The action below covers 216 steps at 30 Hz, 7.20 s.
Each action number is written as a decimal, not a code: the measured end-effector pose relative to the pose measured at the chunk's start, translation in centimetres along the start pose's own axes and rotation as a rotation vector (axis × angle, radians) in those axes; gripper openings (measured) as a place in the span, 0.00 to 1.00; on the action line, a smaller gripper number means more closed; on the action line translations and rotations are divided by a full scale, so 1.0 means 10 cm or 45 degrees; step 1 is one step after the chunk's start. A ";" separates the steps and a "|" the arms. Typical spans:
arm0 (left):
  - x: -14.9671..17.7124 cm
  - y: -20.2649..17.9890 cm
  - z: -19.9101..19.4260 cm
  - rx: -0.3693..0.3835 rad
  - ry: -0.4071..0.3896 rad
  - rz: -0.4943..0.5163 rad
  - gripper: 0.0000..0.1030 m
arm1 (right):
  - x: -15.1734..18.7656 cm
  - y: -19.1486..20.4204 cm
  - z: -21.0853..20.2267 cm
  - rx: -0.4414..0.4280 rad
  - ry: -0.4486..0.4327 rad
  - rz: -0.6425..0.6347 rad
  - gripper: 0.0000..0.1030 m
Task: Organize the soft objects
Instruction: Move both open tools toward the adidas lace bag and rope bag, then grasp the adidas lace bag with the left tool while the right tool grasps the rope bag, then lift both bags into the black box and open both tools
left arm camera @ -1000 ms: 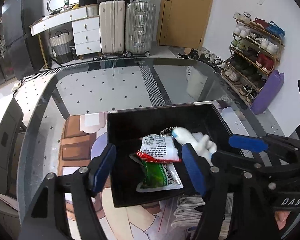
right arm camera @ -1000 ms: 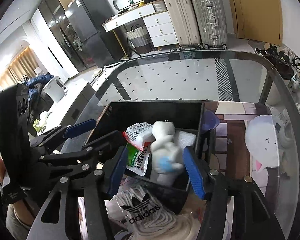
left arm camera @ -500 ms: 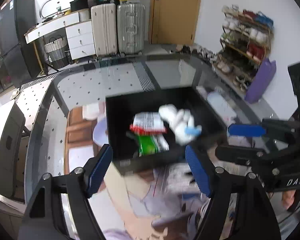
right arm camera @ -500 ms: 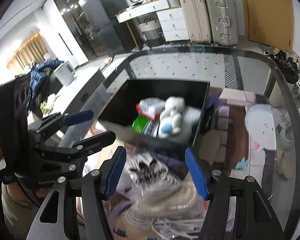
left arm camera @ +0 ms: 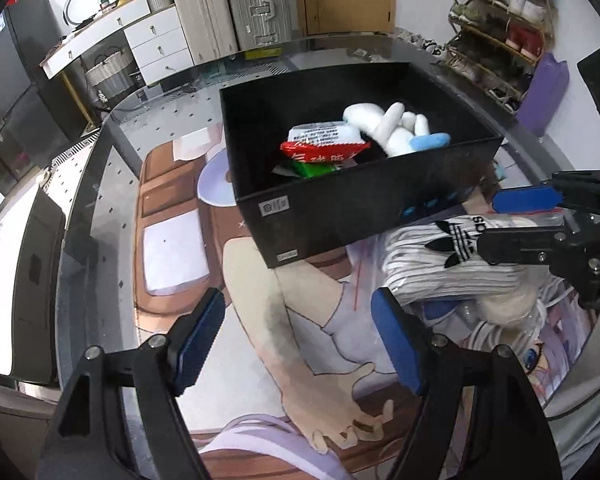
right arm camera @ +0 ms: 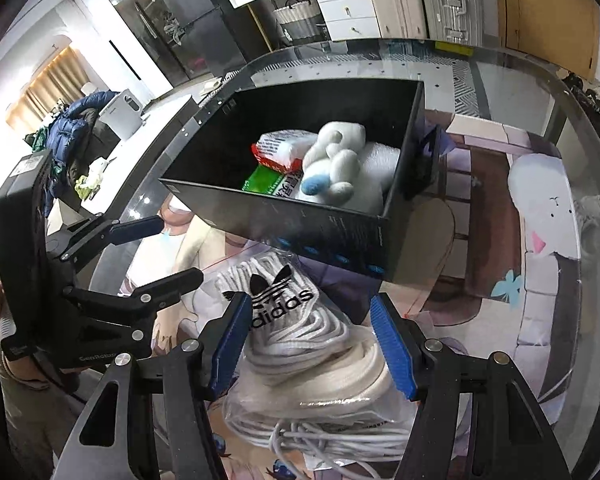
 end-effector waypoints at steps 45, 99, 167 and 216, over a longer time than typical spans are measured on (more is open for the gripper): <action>-0.02 -0.36 -0.01 0.009 0.044 -0.086 0.74 | 0.64 0.19 -0.56 -0.224 -0.030 0.143 0.61; 0.33 0.30 -0.01 0.062 0.131 -0.092 0.48 | 0.13 0.76 0.21 0.010 0.035 -0.016 0.70; -0.68 0.03 -0.88 0.137 -0.433 -0.171 0.38 | -0.52 0.60 -1.00 0.294 -0.464 -0.173 0.33; -0.70 -0.05 -0.09 0.136 -0.241 -0.193 0.61 | -0.56 -0.17 -0.25 0.230 -0.317 0.068 0.53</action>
Point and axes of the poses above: each gripper's, at about its wrist camera, not at the fingertips, and z roughly the way its jaws point, y to its left, x to its underside, the point moved 2 cm from there along z, roughly the way its jaws point, and after that the axes turned 9 degrees about -z, right-handed, at the moved point
